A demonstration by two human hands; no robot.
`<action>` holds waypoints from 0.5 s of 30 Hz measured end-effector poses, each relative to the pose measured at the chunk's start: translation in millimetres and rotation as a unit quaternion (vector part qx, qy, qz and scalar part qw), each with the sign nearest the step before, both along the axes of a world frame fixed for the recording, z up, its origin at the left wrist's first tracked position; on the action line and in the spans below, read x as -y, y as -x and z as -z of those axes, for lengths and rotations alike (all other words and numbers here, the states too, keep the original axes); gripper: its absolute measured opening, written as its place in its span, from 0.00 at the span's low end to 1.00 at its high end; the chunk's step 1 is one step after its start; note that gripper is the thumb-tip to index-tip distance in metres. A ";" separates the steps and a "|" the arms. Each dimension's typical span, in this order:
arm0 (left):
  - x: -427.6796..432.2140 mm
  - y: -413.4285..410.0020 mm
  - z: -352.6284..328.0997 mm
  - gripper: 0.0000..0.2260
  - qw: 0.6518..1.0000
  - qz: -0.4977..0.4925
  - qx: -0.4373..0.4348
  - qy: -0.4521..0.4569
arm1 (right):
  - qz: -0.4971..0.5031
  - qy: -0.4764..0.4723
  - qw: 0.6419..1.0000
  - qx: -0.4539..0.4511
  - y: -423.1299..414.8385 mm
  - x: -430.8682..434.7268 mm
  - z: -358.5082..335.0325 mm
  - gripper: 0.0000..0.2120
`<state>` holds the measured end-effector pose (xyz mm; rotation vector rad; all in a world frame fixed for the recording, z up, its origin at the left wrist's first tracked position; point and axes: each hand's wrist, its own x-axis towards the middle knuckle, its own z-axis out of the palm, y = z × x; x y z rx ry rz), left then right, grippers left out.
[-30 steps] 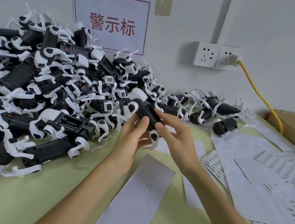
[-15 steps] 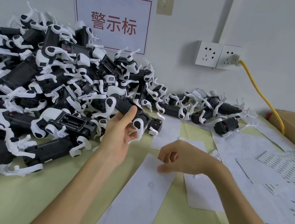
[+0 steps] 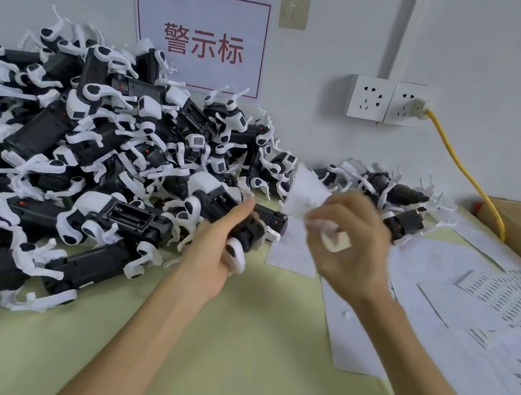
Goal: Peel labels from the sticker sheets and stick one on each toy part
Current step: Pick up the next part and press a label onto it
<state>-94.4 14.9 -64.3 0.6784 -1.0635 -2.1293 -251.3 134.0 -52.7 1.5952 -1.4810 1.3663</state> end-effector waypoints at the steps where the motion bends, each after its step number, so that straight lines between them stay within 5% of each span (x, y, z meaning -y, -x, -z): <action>1: -2.1 1.1 0.2 0.17 1.000 0.007 0.011 -0.003 | -0.018 -0.041 0.999 -0.009 -5.9 3.5 4.3 0.07; 4: -7.2 2.3 3.2 0.25 0.999 0.023 0.043 0.019 | -0.063 -0.126 0.990 -0.011 -16.6 8.9 14.3 0.07; 8: -5.6 3.7 4.9 0.13 0.996 -0.020 0.073 0.040 | -0.117 -0.166 0.978 0.042 -14.6 6.0 11.8 0.06; 11: -5.6 2.4 4.2 0.26 0.996 -0.032 0.052 0.069 | -0.131 -0.157 0.970 0.128 -15.7 4.3 7.3 0.05; 15: -11.8 3.2 2.0 0.25 0.992 -0.026 0.037 0.115 | -0.109 -0.144 0.972 0.153 -17.3 5.2 6.5 0.04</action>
